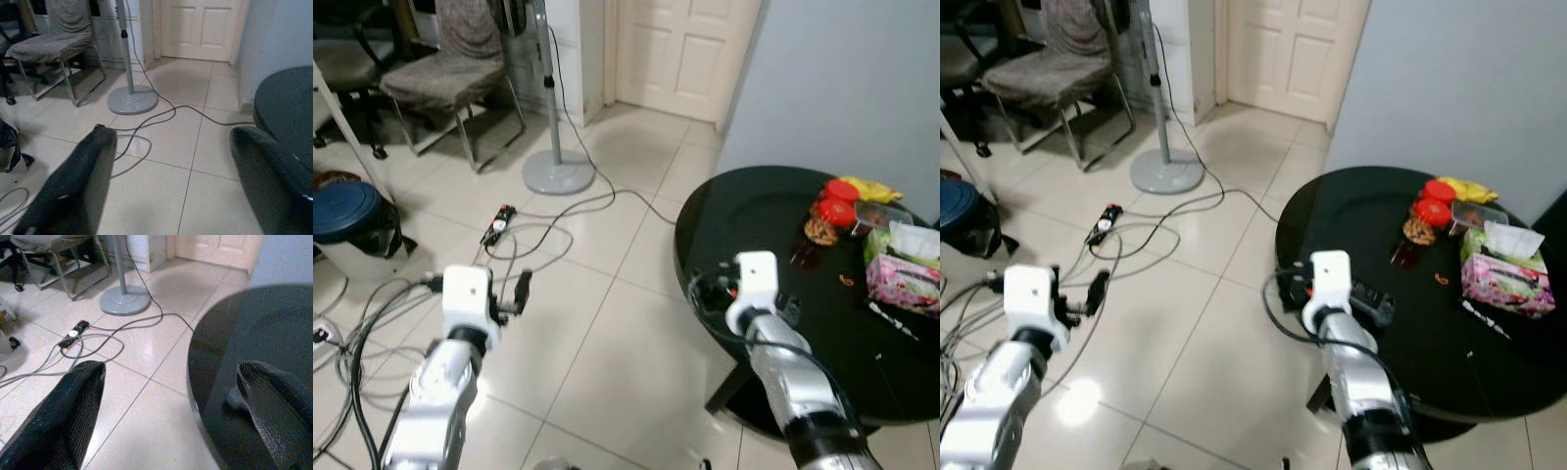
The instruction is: Move the pillow to the sofa from floor
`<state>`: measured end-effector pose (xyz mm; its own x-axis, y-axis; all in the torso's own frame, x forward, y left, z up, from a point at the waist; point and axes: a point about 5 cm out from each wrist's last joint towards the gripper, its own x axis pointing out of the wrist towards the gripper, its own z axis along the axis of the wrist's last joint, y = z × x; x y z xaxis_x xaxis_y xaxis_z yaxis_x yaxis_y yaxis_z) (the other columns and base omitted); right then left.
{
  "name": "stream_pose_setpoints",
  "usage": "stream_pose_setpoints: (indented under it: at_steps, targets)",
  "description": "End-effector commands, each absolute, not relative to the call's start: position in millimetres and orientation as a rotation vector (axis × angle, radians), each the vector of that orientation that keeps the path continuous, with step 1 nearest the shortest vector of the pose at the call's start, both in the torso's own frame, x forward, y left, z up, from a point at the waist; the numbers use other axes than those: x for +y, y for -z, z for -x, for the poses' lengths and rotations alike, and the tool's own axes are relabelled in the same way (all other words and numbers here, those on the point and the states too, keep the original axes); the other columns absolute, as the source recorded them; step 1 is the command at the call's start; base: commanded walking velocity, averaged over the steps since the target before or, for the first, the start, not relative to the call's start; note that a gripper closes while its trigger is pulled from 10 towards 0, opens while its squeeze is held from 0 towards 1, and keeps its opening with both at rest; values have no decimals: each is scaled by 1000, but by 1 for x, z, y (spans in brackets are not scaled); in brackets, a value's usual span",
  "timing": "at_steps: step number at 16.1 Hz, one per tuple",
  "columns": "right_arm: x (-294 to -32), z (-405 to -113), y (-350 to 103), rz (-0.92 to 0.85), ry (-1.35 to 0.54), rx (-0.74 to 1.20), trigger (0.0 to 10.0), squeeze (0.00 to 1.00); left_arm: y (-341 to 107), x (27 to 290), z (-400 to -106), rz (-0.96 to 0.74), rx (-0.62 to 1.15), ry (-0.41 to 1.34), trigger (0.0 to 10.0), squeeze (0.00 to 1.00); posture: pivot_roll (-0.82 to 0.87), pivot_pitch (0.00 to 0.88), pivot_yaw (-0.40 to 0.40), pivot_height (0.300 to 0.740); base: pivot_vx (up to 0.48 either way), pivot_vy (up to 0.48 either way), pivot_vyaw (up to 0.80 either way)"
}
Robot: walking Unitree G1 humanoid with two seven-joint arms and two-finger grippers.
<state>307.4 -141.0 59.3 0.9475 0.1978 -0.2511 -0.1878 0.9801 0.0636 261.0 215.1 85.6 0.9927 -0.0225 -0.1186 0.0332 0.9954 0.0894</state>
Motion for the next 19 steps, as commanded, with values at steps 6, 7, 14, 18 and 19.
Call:
stream_pose_setpoints:
  at_steps: [6, 7, 14, 18, 19]
  targets:
    - [-121, -329, -97, 6, -266, 146, 10000, 0, -130, 229, -291, -51, 20, -80, 10000, 0, 215, 0, -24, 740, 0, 0, 0]
    - [-119, -328, -92, -22, -284, 162, 10000, 0, -127, 220, -289, -158, 50, -12, 10000, 0, 232, 0, -24, 740, 0, 0, 0]
    - [-124, -316, -67, 11, -272, 236, 10000, 0, -114, 219, -280, -231, 51, -26, 10000, 0, 154, 0, 24, 740, 0, 0, 800]
    - [-144, -306, -51, 31, -187, 305, 10000, 0, -89, 211, -283, -202, 136, 63, 10000, 0, 109, 0, 50, 740, 0, 0, 800]
    - [-145, -305, -52, 27, -179, 300, 10000, 0, -90, 211, -284, -201, 131, 58, 10000, 0, 97, 0, 51, 740, 0, 0, 800]
